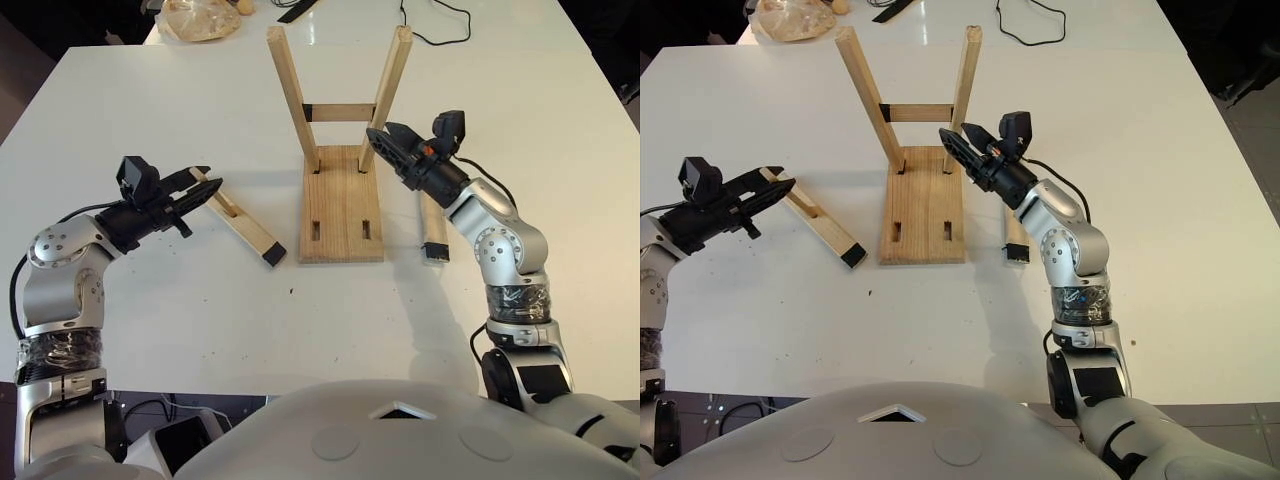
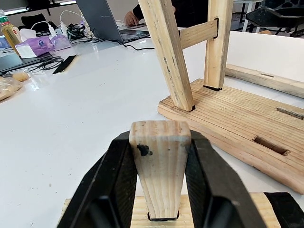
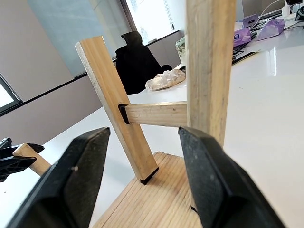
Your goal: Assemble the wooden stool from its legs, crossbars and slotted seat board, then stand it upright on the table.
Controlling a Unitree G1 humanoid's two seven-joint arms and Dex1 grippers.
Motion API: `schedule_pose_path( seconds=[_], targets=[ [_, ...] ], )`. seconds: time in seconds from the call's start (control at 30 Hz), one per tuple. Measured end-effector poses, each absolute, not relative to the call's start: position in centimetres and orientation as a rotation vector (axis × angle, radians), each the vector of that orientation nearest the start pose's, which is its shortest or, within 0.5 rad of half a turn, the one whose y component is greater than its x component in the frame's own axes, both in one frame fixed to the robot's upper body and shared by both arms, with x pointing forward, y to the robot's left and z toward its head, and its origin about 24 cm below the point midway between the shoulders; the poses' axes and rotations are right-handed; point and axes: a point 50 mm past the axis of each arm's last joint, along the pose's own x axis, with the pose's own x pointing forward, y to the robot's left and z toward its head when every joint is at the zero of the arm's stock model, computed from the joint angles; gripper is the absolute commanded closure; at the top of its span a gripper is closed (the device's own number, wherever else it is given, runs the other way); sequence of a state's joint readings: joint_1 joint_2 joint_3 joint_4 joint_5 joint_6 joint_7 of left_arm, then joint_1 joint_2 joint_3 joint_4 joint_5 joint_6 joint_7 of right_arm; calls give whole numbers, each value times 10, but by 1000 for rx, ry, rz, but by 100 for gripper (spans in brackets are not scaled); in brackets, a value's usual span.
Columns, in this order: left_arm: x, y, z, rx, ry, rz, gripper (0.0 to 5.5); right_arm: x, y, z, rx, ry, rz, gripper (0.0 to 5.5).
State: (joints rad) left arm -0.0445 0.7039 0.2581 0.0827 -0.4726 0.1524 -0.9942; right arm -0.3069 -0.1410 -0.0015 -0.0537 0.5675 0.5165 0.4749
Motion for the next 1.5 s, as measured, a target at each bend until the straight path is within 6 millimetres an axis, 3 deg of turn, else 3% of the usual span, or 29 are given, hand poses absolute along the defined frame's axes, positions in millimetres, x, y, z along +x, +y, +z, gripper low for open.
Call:
schedule_pose_path(
  seconds=[0.37, 1.03, 1.13, 1.17, 1.23, 1.37, 1.5],
  targets=[
    [259, 288, 101, 107, 125, -708, 421, 296, -111, 95, 407, 125, 718, 285],
    [270, 291, 96, 129, 119, -704, 421, 297, -112, 91, 391, 120, 697, 285],
    [270, 295, 95, 152, 162, -669, 355, 299, -116, 91, 389, 112, 674, 285],
    [261, 301, 78, 127, 265, -627, 336, 300, -120, 90, 394, 109, 652, 285],
    [249, 305, 69, 108, 311, -595, 323, 302, -127, 90, 392, 103, 623, 285],
    [244, 305, 91, 163, 233, -545, 323, 299, -125, 86, 405, 108, 615, 285],
    [219, 305, 82, 170, 298, -530, 323, 291, -125, 72, 422, 147, 590, 285]
  ],
)
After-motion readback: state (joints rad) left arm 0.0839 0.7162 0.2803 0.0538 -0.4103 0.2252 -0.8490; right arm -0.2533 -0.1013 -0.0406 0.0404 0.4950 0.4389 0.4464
